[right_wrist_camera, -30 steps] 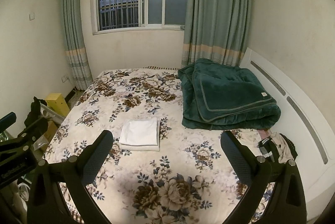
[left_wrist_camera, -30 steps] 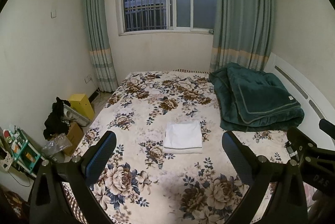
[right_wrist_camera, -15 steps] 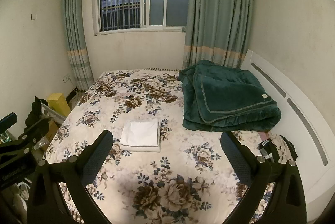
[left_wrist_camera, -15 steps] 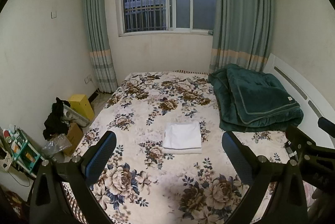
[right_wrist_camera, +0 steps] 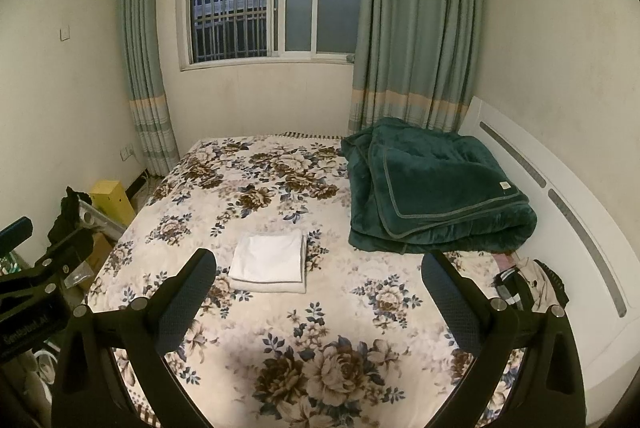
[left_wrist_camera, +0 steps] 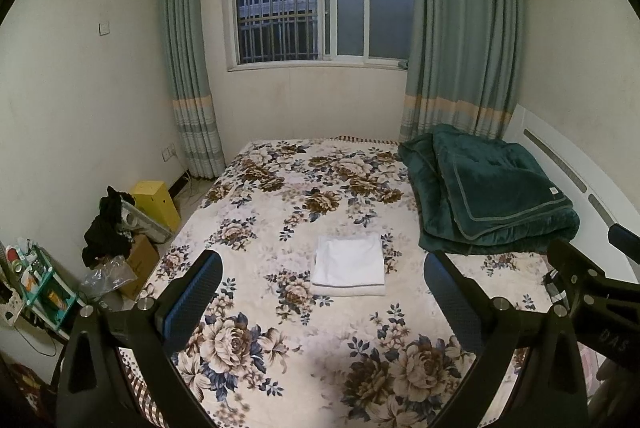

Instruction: Fold small clothes

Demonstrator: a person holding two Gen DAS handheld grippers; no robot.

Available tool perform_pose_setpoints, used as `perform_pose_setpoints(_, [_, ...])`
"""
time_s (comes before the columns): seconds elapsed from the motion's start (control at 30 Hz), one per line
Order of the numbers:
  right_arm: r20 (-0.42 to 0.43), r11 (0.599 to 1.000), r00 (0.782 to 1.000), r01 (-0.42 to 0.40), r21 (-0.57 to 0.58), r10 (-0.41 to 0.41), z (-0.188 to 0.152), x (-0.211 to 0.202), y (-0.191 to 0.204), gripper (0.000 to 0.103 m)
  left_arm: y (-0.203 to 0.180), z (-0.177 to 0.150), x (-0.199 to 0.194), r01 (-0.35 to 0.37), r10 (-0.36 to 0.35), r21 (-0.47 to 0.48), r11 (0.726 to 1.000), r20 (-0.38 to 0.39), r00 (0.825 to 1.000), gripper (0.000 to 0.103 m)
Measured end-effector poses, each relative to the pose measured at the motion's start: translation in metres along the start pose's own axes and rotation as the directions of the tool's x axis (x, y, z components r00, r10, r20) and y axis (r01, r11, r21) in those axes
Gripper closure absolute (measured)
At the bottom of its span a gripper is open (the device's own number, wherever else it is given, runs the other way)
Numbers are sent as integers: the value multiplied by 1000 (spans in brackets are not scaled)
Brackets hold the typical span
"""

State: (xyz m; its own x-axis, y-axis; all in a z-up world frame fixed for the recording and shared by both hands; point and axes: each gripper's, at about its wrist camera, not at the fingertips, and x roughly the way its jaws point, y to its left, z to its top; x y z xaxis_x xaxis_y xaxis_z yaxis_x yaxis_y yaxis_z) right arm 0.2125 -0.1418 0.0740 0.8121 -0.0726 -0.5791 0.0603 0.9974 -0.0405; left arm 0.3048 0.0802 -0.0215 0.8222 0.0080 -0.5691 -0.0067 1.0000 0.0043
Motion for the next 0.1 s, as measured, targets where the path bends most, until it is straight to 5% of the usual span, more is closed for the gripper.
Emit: perform_pose_setpoints(0.1, [-2, 1000, 1000, 2, 3, -2, 4, 1, -2, 0, -1, 0, -1, -2, 2, 1, 1000, -1, 1000, 0])
